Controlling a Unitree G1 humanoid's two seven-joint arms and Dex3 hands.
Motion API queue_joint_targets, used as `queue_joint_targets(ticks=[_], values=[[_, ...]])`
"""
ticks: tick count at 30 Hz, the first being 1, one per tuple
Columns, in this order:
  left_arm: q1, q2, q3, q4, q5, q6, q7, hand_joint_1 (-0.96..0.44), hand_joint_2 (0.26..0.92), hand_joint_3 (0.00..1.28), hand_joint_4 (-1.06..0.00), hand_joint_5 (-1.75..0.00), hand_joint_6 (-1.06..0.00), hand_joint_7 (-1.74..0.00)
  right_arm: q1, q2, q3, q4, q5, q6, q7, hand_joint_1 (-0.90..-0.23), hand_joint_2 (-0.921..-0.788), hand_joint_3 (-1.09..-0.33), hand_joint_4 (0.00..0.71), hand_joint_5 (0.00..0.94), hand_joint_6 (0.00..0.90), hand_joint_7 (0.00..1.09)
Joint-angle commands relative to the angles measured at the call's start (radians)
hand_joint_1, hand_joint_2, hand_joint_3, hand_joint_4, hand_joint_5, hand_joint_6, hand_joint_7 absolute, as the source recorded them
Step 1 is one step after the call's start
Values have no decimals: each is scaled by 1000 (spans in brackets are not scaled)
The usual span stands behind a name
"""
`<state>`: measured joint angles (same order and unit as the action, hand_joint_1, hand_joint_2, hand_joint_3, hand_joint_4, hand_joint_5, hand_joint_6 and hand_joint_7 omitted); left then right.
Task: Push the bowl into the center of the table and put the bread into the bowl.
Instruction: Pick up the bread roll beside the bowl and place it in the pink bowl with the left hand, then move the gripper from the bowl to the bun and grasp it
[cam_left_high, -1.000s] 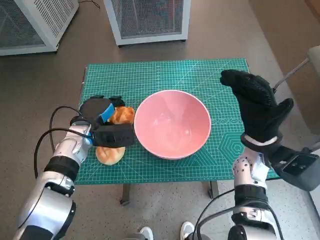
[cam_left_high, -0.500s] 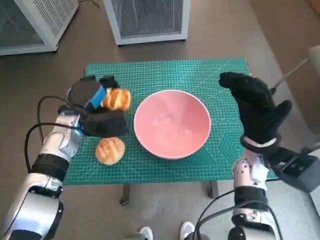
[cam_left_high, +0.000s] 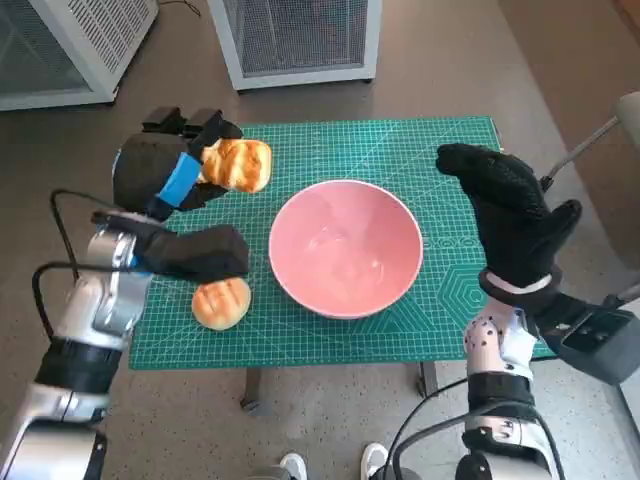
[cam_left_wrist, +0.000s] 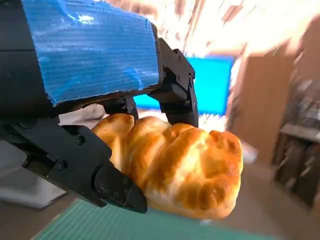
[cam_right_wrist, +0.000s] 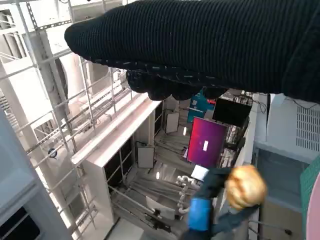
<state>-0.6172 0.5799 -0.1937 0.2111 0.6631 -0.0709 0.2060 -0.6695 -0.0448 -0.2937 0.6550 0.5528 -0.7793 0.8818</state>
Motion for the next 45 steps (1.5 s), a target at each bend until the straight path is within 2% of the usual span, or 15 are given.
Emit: queue_joint_targets(ticks=[1, 7, 13, 19, 22, 23, 24, 26, 27, 29, 34, 45], values=[[70, -39, 23, -234, 27, 19, -2, 1, 920, 87, -677, -1185, -596, -1188, 14, 9, 7, 15, 10, 20, 14, -575, -921, -573, 357, 3, 67, 659], [91, -81, -24, -328, 45, 14, -62, 2, 920, 70, -697, -1172, -615, -1160, 15, 13, 7, 20, 12, 21, 18, -571, -921, -575, 357, 2, 63, 660], [97, -108, -71, -298, 44, -60, -99, 1, 920, 74, -682, -1158, -618, -1184, 19, 17, 9, 13, 9, 25, 17, -566, -921, -578, 356, 2, 60, 664], [86, -137, -112, -215, 36, -120, -131, 0, 921, 123, -622, -1213, -565, -1248, 29, 14, 10, -3, 10, 33, 14, -565, -921, -579, 356, 2, 57, 668], [88, -152, -133, -182, 33, -127, -165, 0, 921, 180, -566, -1276, -488, -1319, 34, 13, 9, -11, 10, 35, 12, -566, -921, -579, 356, 2, 57, 669], [89, -155, -138, -175, 34, -126, -175, -18, 881, 167, -481, -1002, -429, -1083, 36, 12, 9, -13, 10, 35, 11, -567, -921, -578, 356, 2, 56, 670], [90, -157, -147, -169, 42, -120, -192, -30, 867, 137, -475, -733, -427, -863, 38, 11, 8, -14, 10, 35, 11, -568, -921, -578, 356, 2, 56, 670], [90, -156, -162, -162, 64, -106, -221, -73, 857, 87, -409, -404, -389, -598, 40, 10, 7, -15, 11, 36, 11, -569, -921, -577, 356, 2, 56, 670], [89, -151, -173, -162, 81, -93, -245, -114, 851, 63, -355, -259, -355, -476, 41, 9, 6, -16, 11, 37, 10, -570, -921, -577, 356, 2, 56, 670], [90, -143, -184, -167, 102, -74, -279, -181, 844, 39, -290, -133, -317, -362, 44, 9, 5, -19, 11, 38, 9, -570, -921, -576, 357, 2, 57, 670], [101, -145, -186, -182, 122, -47, -325, -295, 836, 14, -209, -18, -264, -228, 51, 10, 5, -30, 8, 40, 3, -570, -921, -574, 358, 2, 59, 668], [131, -138, -172, -203, 122, -29, -358, -381, 840, 6, -118, 0, -212, -147, 53, 10, 7, -32, -2, 41, -14, -577, -921, -577, 357, 2, 60, 668]])
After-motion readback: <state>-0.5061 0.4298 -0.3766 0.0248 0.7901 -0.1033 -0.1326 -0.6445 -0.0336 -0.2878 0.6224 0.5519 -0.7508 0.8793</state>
